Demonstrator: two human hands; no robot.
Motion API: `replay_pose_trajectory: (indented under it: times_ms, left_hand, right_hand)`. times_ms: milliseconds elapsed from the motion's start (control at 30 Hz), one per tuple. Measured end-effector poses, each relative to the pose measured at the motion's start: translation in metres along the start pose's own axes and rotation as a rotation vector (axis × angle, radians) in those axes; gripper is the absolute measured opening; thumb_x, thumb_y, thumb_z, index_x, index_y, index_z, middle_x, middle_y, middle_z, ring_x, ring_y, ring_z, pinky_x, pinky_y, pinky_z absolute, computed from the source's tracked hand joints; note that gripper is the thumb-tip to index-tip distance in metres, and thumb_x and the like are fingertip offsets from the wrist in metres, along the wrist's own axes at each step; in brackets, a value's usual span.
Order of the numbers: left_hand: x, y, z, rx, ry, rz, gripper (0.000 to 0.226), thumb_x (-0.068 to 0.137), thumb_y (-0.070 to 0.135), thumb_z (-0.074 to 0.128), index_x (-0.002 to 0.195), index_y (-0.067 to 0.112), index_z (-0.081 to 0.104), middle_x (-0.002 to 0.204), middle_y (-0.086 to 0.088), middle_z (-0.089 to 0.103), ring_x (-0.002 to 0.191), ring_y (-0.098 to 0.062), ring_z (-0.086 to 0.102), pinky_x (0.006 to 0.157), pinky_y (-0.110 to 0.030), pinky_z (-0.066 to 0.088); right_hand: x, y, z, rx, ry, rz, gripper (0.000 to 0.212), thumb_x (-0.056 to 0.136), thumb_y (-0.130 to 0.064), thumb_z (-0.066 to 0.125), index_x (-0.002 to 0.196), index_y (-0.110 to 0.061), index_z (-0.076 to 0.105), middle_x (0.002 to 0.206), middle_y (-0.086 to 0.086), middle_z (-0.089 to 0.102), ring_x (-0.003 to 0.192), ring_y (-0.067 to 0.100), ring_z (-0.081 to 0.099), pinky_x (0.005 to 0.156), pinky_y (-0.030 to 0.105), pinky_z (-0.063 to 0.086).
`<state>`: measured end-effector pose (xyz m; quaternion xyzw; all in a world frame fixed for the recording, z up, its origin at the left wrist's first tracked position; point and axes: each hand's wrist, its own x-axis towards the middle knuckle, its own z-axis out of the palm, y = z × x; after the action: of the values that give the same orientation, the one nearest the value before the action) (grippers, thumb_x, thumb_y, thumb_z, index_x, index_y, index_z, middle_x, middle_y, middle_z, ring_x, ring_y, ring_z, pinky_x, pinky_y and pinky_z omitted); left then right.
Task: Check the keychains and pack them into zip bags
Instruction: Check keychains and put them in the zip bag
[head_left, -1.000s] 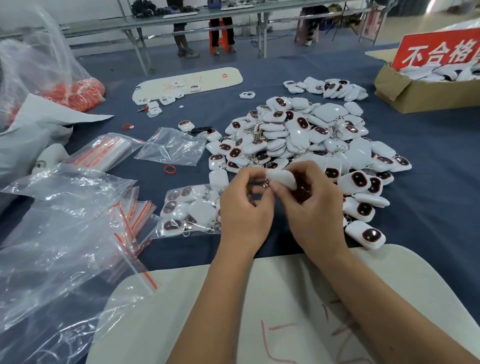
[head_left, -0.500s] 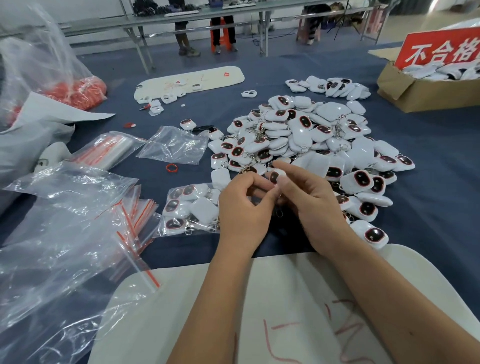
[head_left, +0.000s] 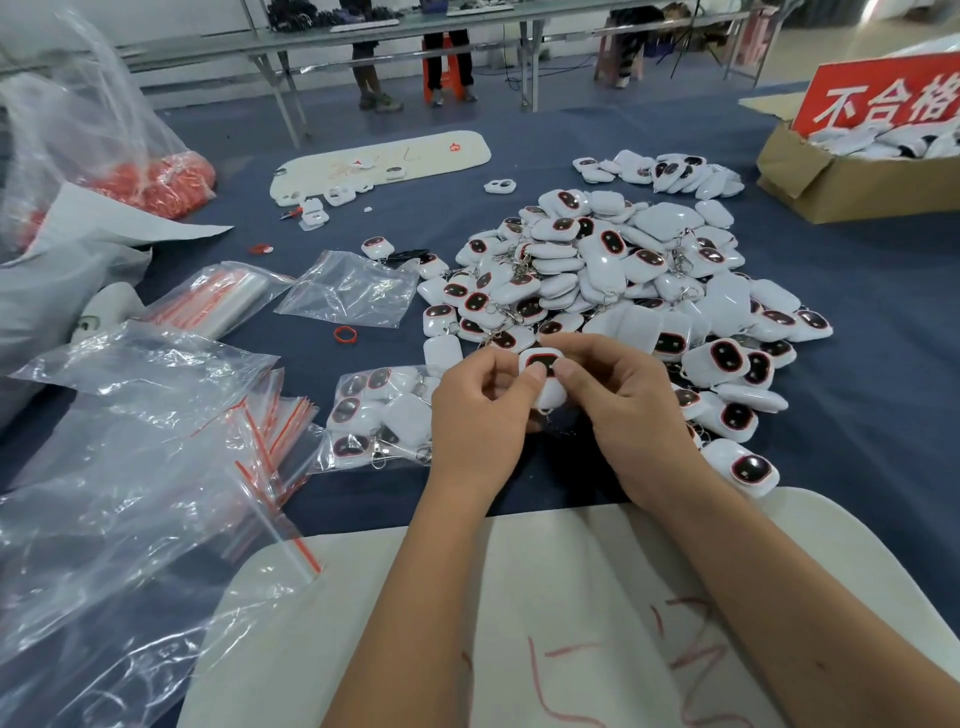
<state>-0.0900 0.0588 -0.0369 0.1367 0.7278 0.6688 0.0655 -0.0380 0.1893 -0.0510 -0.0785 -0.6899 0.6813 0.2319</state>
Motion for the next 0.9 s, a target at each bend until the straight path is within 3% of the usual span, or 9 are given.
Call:
replay_pose_trajectory:
  times_ms: [67,167,300,433,600,733,900]
  left_hand:
    - [0.0007,0.0009,-0.003,-0.079,-0.028,-0.078,0.015,0.097,0.01,0.068,0.09,-0.003,0.065,0.083,-0.02,0.067,0.07,-0.016,0.068,0.06,-0.027,0.058]
    - [0.0,0.0022,-0.0069,-0.128,-0.09,-0.121,0.013,0.1,0.013,0.065,0.099,0.001,0.07,0.079,-0.006,0.072,0.069,-0.016,0.074,0.067,-0.036,0.06]
    - [0.0004,0.002,-0.0069,-0.134,-0.081,-0.128,0.013,0.101,0.014,0.064,0.093,0.007,0.072,0.073,-0.004,0.074,0.061,-0.017,0.071,0.071,-0.045,0.056]
    - [0.0011,0.0016,-0.0072,-0.167,-0.084,-0.121,0.009,0.099,0.014,0.068,0.094,0.013,0.075,0.079,-0.006,0.078,0.068,-0.017,0.076,0.067,-0.038,0.064]
    - [0.0021,0.0,-0.0073,-0.153,-0.073,-0.078,0.005,0.098,0.012,0.07,0.096,0.012,0.074,0.085,-0.014,0.076,0.073,-0.017,0.074,0.061,-0.024,0.059]
    - [0.0025,-0.0006,-0.0103,-0.129,-0.092,-0.029,0.006,0.099,0.01,0.068,0.098,0.008,0.073,0.087,-0.019,0.075,0.069,-0.015,0.07,0.059,-0.023,0.057]
    - [0.0011,-0.0019,-0.0099,-0.103,-0.137,0.035,0.007,0.099,0.012,0.068,0.101,0.011,0.075,0.093,-0.015,0.075,0.082,-0.021,0.071,0.068,-0.03,0.063]
  right_hand:
    - [-0.0009,-0.0012,-0.0005,0.004,-0.01,-0.014,0.021,0.102,-0.007,0.062,0.111,-0.018,0.078,0.1,0.0,0.081,0.098,0.017,0.076,0.09,0.027,0.057]
    - [-0.0024,-0.0023,0.0005,0.001,-0.015,-0.016,0.022,0.102,-0.006,0.063,0.111,-0.018,0.079,0.099,0.0,0.081,0.096,0.016,0.076,0.09,0.027,0.058]
    - [-0.003,-0.0045,0.0002,0.024,-0.033,0.017,0.022,0.102,-0.008,0.063,0.11,-0.019,0.08,0.099,-0.001,0.081,0.096,0.014,0.076,0.086,0.023,0.057]
    - [-0.0019,-0.0046,-0.0005,0.035,-0.022,0.02,0.024,0.103,-0.007,0.061,0.11,-0.02,0.08,0.101,0.001,0.081,0.101,0.019,0.076,0.092,0.03,0.059]
    - [-0.0025,-0.0059,-0.0002,0.024,-0.026,-0.02,0.025,0.103,-0.004,0.06,0.109,-0.02,0.079,0.102,0.0,0.081,0.101,0.018,0.075,0.089,0.023,0.056]
    - [-0.0033,-0.0072,0.0002,0.015,-0.039,-0.036,0.025,0.103,-0.004,0.06,0.11,-0.019,0.079,0.101,0.001,0.081,0.099,0.018,0.076,0.086,0.022,0.056]
    - [-0.0036,-0.0086,0.0005,0.005,-0.021,-0.041,0.019,0.102,-0.006,0.062,0.106,-0.014,0.08,0.098,0.0,0.081,0.097,0.017,0.076,0.085,0.022,0.057]
